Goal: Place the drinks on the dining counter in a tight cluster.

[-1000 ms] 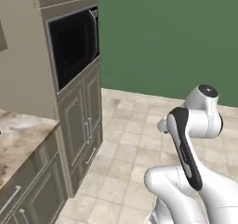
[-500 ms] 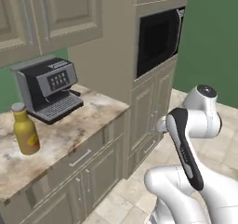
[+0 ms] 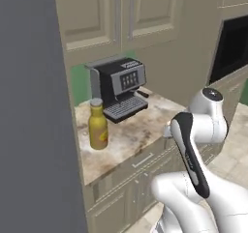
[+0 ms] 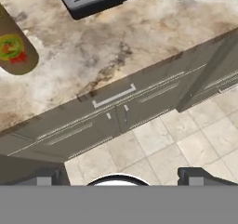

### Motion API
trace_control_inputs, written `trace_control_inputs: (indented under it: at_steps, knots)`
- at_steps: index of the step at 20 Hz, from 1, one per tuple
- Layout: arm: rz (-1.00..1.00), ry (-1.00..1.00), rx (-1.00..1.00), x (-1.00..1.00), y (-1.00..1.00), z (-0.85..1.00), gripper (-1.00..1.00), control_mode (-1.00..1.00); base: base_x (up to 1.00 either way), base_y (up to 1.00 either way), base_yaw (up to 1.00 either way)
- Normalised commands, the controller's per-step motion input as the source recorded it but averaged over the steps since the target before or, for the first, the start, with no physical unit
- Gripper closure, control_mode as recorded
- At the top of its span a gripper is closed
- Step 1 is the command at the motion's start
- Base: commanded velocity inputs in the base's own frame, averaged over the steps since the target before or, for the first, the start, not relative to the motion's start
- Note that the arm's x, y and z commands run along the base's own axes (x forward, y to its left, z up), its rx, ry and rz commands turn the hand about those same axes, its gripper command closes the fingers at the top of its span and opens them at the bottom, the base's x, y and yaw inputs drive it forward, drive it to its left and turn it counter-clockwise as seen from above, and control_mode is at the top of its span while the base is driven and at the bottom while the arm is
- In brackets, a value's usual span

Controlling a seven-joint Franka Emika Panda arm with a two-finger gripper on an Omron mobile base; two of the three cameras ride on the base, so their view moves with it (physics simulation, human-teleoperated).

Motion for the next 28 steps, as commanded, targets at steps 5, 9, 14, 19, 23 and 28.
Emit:
trace_control_inputs:
  at_steps: [5,9,14,19,23,28]
  knots:
    - [0.0,0.0,0.0,0.0,0.0,0.0,-1.0,1.0,0.28,0.03,0.42]
    - [0.0,0.0,0.0,0.0,0.0,0.0,-1.0,1.0,0.52,-0.14,0.63]
    - [0.0,0.0,0.0,0.0,0.0,0.0,-1.0,1.0,0.4,0.1,0.39]
    - [0.0,0.0,0.0,0.0,0.0,0.0,-1.0,1.0,0.89,0.09,0.16]
    - [0.0,0.0,0.0,0.0,0.0,0.0,-1.0,1.0,0.43,0.0,0.08]
    - [0.0,0.0,0.0,0.0,0.0,0.0,-1.0,1.0,0.0,0.0,0.0]
